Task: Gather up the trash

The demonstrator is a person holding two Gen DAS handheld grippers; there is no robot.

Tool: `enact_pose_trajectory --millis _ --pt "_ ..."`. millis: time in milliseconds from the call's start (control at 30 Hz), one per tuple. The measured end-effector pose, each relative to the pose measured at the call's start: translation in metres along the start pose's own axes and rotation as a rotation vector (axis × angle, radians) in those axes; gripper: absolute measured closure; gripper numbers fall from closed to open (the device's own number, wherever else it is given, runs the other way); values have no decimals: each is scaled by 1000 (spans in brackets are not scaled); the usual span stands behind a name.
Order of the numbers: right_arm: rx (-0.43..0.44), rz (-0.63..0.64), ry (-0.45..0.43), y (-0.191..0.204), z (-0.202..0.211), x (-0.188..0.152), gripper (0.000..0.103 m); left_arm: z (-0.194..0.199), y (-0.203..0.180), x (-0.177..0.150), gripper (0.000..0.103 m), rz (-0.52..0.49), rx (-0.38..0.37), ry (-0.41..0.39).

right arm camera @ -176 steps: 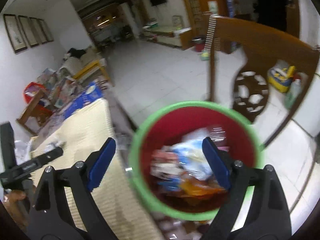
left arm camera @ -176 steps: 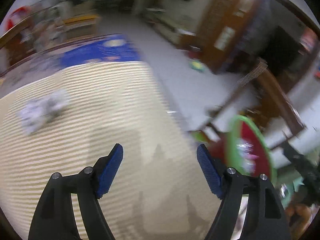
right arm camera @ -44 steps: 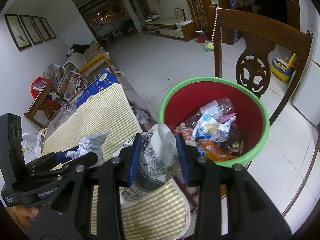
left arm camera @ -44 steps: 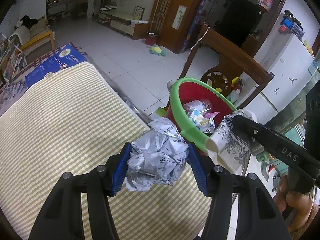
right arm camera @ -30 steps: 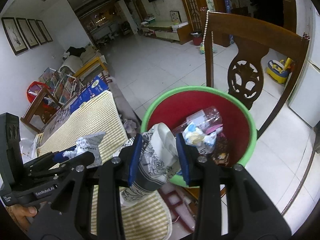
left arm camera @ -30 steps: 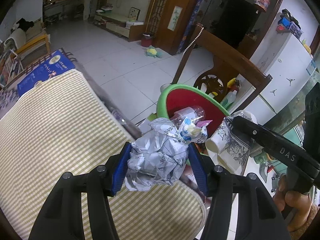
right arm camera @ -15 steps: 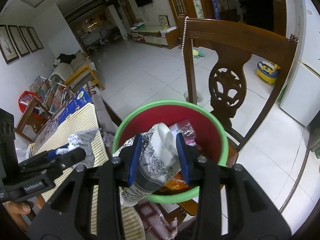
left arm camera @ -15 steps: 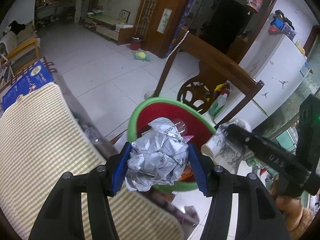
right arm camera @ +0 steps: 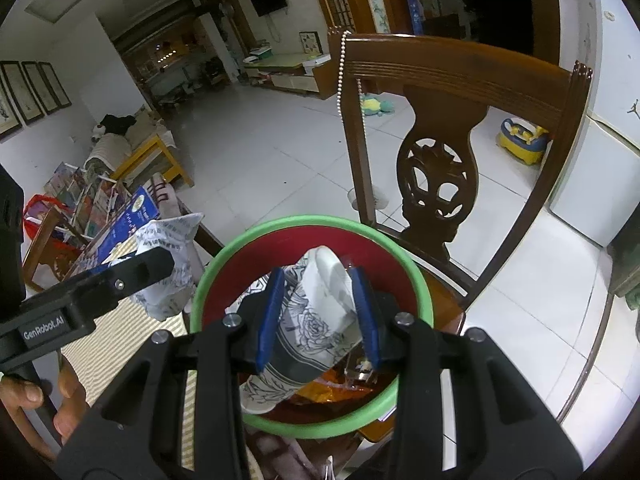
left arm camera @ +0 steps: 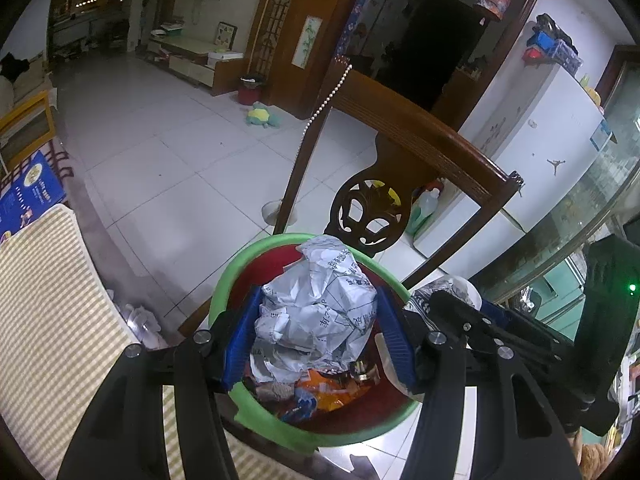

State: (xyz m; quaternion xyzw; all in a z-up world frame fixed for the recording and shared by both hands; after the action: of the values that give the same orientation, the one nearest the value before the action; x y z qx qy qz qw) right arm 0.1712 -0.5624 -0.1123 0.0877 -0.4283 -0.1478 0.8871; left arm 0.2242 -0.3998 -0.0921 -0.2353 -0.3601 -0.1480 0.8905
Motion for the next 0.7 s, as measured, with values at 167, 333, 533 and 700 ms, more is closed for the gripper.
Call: enact_pose_trajectory --millis 167,333,533,700 --pt "-25 -17 11 -5 -8 -4 48 -10 7 0 26 17 0 15" --pt "-36 -28 10 -4 -1 -9 25 -6 16 -2 17 31 7 10" --pt "2 18 -21 25 21 -12 5 25 32 -3 8 28 41 -44" --pt "50 101 -140 72 52 -18 5 83 52 -3 8 19 95 -186"
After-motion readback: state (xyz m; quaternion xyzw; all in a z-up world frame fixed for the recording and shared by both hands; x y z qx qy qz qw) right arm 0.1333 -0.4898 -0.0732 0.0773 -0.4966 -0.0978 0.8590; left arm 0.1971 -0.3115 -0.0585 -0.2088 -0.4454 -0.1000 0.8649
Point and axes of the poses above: each gripper's, at about its wrist camera, not at the fingertips, and z roughly against the way its jaws point, y to its left, x to its top, the point moved 4 cm from there along -z, roughly the way its jaws point, and after that the axes turned 10 degrees about -y, right-handed, at the moved point
